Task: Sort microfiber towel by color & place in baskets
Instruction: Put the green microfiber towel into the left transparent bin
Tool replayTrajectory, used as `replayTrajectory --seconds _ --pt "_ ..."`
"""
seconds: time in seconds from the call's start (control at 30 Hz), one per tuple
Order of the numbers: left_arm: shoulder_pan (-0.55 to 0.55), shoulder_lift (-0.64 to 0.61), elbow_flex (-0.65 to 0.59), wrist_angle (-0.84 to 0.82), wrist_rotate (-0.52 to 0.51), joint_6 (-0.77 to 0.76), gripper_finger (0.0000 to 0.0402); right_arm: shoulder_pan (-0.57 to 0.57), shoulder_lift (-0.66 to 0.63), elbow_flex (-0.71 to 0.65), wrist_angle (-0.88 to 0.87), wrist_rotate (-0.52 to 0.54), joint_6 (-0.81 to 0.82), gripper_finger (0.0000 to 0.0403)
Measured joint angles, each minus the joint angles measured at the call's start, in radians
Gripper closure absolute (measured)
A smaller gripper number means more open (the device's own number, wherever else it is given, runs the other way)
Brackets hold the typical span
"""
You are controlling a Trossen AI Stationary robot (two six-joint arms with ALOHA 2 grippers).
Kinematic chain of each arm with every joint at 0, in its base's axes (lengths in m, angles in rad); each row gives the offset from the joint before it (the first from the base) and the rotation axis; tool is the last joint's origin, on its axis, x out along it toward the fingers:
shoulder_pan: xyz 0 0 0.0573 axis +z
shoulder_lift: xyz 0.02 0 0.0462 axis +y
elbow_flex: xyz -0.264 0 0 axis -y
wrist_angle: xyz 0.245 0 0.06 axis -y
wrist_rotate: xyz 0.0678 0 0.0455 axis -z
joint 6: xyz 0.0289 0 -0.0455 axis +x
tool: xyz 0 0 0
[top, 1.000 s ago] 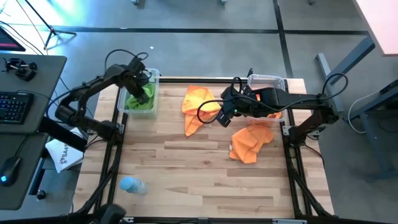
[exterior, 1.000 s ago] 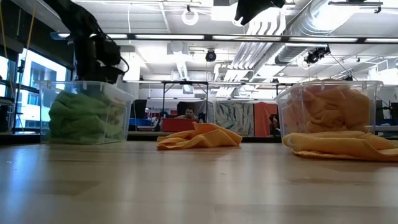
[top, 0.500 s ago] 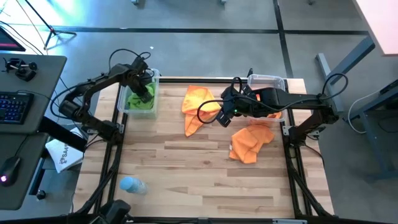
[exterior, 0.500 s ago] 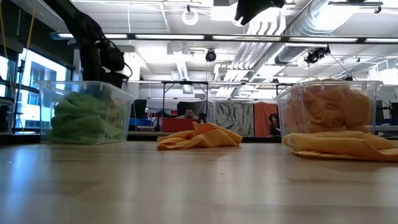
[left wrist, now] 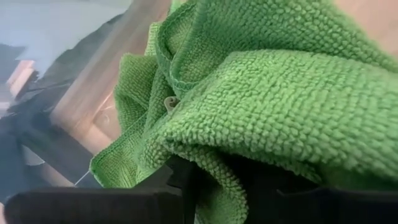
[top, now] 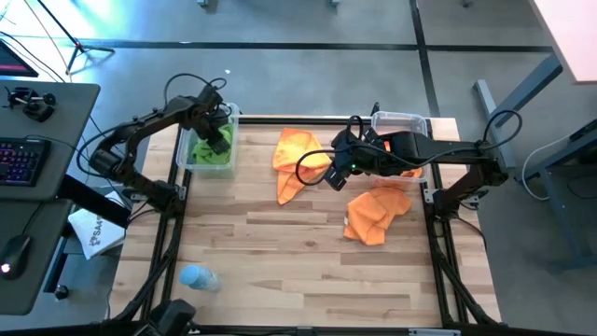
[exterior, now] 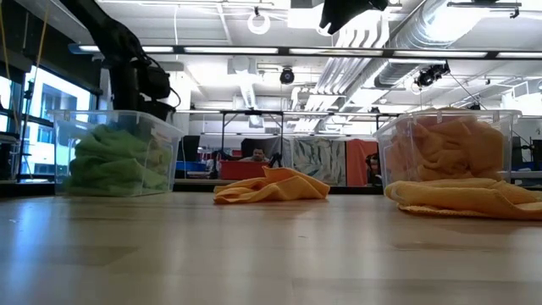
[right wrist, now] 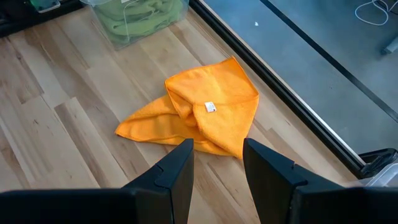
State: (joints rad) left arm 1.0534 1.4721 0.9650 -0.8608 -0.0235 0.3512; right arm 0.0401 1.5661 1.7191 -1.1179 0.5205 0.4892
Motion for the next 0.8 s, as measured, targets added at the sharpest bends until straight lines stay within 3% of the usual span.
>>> replayTrajectory --seconds 0.43,0.8 --pt "-0.005 -0.220 -0.001 -0.027 -0.004 -0.010 0.0315 0.000 0.000 0.000 0.000 0.029 0.003 0.0270" --pt "-0.115 -0.386 0.002 -0.066 0.044 -0.060 0.0318 -0.001 0.000 0.000 0.005 0.082 0.008 0.0270"
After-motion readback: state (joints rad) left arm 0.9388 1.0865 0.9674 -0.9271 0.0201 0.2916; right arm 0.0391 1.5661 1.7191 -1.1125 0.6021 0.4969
